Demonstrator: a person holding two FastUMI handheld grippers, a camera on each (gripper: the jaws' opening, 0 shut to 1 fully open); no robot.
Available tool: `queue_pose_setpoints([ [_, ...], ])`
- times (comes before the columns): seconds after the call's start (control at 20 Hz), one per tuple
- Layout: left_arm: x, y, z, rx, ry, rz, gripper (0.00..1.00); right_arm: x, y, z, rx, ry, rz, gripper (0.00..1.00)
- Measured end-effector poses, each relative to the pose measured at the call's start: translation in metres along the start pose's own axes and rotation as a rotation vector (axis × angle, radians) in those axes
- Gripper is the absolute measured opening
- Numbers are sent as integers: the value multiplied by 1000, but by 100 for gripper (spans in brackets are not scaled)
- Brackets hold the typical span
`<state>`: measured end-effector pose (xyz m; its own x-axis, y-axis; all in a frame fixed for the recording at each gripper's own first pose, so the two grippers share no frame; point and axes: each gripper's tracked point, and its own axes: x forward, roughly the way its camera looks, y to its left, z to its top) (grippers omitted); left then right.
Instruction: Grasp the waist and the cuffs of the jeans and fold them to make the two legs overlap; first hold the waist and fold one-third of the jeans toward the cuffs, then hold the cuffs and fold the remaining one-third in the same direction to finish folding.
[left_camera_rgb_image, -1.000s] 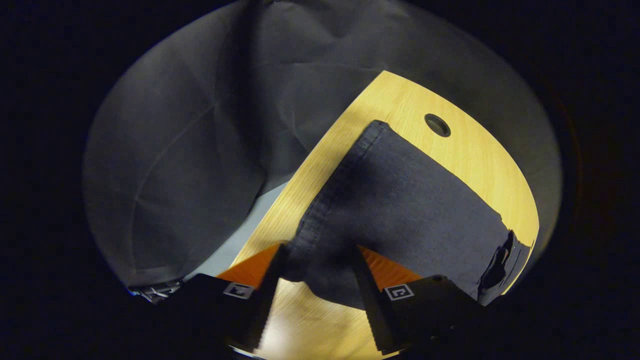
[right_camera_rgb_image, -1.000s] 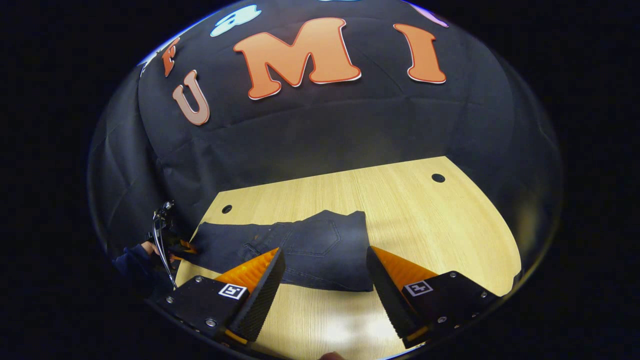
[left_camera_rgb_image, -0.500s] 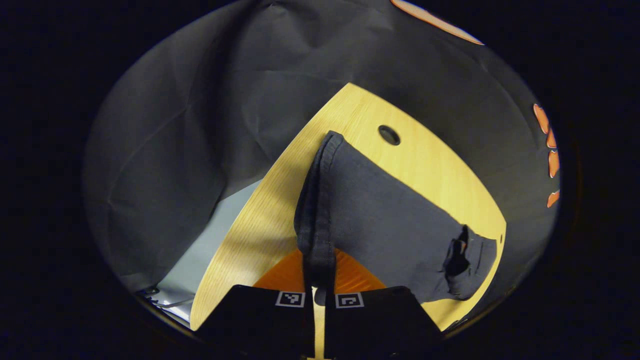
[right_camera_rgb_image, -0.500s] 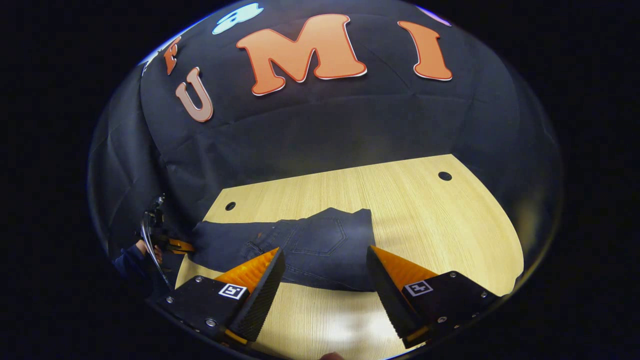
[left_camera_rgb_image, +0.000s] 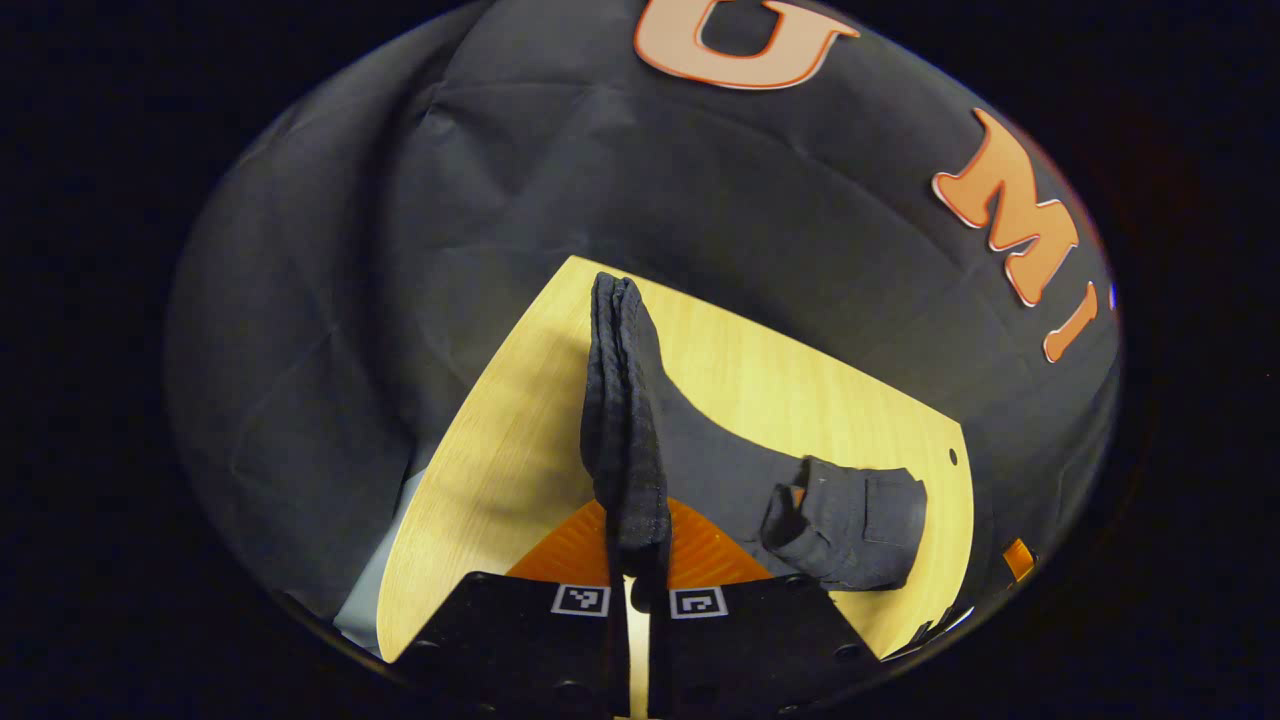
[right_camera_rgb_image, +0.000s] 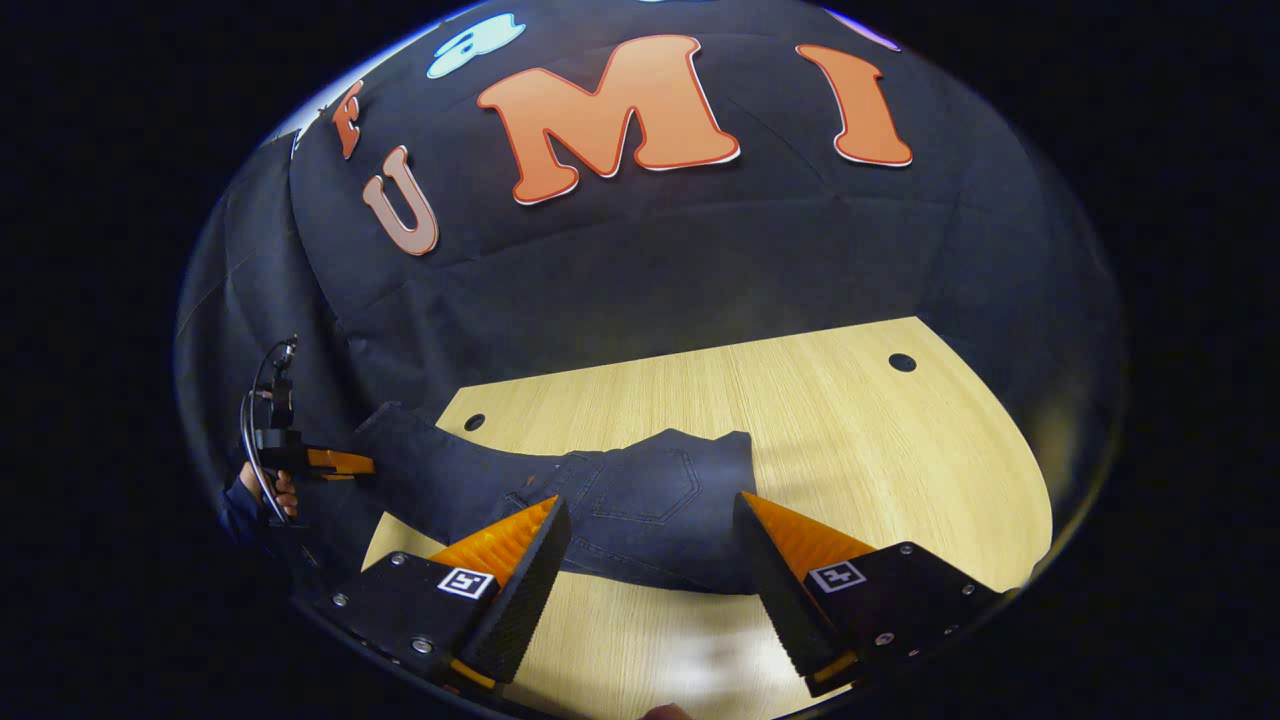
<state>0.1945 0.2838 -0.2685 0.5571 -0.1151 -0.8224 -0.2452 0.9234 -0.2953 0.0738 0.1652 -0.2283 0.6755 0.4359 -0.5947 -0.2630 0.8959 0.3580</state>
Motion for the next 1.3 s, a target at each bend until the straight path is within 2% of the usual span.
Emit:
queue_pose_setpoints([
  [0.15, -18, -30, 8, 48, -39, -31, 8, -1, -8, 5, -22, -17, -1, 99],
  [0.45, -49, -126, 19, 158, -94, -129, 7, -2, -23, 7, -78, -28, 2, 99],
  [0.75, -58, -203, 7, 250, -96, -186, 7, -3, -39, 11, -86, -31, 18, 99],
  [1.05, -45, -258, -13, 340, -73, -196, 7, -7, -59, 13, -78, -36, 16, 99],
  [1.3, -14, -307, -58, 426, -6, -231, 7, -9, -71, 13, -82, -30, 25, 99],
])
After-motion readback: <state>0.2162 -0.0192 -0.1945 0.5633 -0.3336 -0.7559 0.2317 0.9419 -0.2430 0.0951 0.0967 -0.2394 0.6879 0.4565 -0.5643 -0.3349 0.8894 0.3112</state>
